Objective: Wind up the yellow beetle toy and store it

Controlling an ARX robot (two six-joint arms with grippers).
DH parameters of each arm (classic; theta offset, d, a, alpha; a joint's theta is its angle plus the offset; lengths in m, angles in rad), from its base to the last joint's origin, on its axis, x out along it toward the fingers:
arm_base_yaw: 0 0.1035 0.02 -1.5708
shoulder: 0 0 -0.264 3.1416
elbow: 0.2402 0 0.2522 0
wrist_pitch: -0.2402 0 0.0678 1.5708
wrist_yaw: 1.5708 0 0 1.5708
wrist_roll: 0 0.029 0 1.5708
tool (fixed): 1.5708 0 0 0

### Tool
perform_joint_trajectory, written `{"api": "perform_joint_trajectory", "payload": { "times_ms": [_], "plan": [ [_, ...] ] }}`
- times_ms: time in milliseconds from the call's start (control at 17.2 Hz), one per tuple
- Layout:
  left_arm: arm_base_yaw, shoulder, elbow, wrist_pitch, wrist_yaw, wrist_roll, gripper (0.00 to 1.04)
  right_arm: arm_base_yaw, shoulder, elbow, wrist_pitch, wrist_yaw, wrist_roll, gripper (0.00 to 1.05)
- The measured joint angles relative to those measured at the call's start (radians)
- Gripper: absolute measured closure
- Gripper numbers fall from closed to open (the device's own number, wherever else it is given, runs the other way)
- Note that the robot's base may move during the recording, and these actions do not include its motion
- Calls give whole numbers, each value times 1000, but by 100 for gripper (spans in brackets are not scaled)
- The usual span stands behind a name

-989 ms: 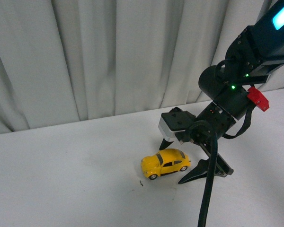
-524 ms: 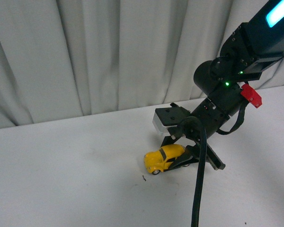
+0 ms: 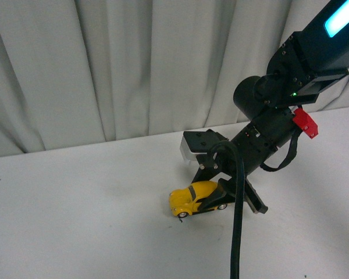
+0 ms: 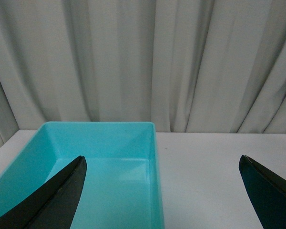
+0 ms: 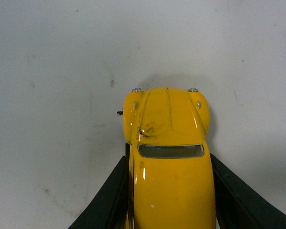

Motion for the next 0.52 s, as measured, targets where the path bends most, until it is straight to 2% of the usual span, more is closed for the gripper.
{"api": "perform_joint_trajectory", "payload": {
  "times_ms": [291,524],
  "plan": [
    [0,0,0,0,0,0,7,3,-20,-53,53,12,7,63],
    [0,0,0,0,0,0,7,-29,-30,-95,90,7,-34,63]
  ]
}}
